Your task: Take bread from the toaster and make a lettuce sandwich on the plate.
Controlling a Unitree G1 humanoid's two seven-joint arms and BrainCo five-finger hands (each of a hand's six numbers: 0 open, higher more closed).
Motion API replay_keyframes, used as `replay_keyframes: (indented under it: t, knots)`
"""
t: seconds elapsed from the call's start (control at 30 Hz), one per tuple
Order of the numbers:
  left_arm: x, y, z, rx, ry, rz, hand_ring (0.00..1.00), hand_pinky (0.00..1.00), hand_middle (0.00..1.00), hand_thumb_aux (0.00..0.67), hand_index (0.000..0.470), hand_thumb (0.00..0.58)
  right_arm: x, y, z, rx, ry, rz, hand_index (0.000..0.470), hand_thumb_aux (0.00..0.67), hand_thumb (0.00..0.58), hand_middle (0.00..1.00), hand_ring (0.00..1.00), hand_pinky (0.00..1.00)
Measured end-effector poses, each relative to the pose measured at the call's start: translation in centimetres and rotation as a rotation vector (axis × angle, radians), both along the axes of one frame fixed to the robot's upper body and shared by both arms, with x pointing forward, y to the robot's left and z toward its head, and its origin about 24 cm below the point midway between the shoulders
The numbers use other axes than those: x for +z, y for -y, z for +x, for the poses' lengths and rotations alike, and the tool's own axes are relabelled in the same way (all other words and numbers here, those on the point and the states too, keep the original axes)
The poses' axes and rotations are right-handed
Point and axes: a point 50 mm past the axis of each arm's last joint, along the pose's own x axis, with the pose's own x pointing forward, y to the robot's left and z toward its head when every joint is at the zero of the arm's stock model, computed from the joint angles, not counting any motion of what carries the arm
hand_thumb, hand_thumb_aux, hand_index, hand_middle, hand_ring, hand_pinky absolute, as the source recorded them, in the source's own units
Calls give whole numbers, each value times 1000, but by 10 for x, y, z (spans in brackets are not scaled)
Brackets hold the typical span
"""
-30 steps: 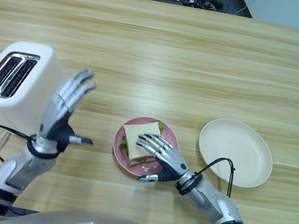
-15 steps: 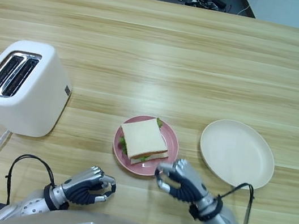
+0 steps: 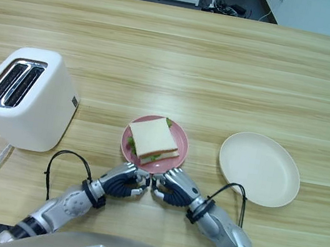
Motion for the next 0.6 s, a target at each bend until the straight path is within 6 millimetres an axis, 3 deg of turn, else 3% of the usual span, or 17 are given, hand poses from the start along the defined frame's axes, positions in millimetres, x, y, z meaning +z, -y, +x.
replay_keyframes:
  t: [0.27,0.5,0.53,0.57,0.6]
  knots:
    - [-3,-20,74,250,77,46,1000,1000,1000,670,470,580,-5,-29,68,-242,-84,215,470,670,580,1000,1000,1000]
    - [-9,-20,81,292,62,36,1000,1000,1000,670,470,580,-12,-25,79,-301,-152,278,470,670,580,1000,1000,1000]
    - [-9,-21,80,301,56,19,843,843,843,494,347,540,-11,-24,80,-297,-145,285,431,615,576,1000,1000,1000]
    - [-8,-22,78,305,55,3,47,47,47,176,123,265,-10,-25,79,-292,-131,299,260,370,464,639,639,639]
    - [-5,-23,72,304,74,-53,0,0,0,0,0,0,-5,-24,78,-291,-97,331,0,0,0,0,0,0]
